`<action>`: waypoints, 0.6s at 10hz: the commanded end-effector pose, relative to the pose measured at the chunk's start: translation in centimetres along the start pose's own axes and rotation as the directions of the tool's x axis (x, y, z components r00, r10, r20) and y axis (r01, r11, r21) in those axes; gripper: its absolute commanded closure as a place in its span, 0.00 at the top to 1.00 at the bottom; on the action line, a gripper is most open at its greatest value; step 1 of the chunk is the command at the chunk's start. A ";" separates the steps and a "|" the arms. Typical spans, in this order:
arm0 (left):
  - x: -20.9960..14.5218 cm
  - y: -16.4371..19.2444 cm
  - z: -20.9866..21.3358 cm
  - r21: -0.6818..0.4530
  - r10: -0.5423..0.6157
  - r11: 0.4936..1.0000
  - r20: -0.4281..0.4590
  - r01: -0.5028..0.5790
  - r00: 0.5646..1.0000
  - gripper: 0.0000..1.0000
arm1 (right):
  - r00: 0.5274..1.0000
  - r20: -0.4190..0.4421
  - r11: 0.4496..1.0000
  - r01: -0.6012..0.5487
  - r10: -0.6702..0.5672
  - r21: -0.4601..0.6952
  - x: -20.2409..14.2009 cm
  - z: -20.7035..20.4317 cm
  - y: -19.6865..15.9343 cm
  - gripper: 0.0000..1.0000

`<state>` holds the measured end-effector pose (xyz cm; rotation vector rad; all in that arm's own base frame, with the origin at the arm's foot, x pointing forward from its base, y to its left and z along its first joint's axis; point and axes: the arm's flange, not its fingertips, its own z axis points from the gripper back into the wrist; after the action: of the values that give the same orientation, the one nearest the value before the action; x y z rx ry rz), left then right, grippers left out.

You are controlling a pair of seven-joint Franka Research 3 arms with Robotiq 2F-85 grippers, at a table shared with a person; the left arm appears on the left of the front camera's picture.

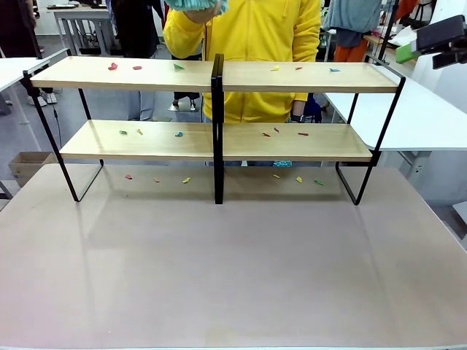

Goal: Clean the shelves.
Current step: Pick up the Duster when the human hands it over.

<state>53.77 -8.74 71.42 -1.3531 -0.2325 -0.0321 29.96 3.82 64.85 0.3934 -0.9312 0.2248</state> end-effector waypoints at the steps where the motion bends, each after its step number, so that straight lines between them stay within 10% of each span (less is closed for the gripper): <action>1: -1.3 0.1 -1.5 0.109 0.017 0.994 0.050 -0.022 0.999 1.00 | 1.000 -0.001 1.000 -0.001 0.001 0.003 0.0 0.0 -0.1 1.00; 6: -1.3 0.5 -4.8 0.130 -0.005 0.992 0.028 0.001 1.000 1.00 | 1.000 -0.001 1.000 -0.001 0.001 0.003 0.0 0.0 -0.1 1.00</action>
<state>53.63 -13.31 69.95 -1.2478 -0.2428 -0.0202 29.96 3.82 64.86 0.3933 -0.9313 0.2249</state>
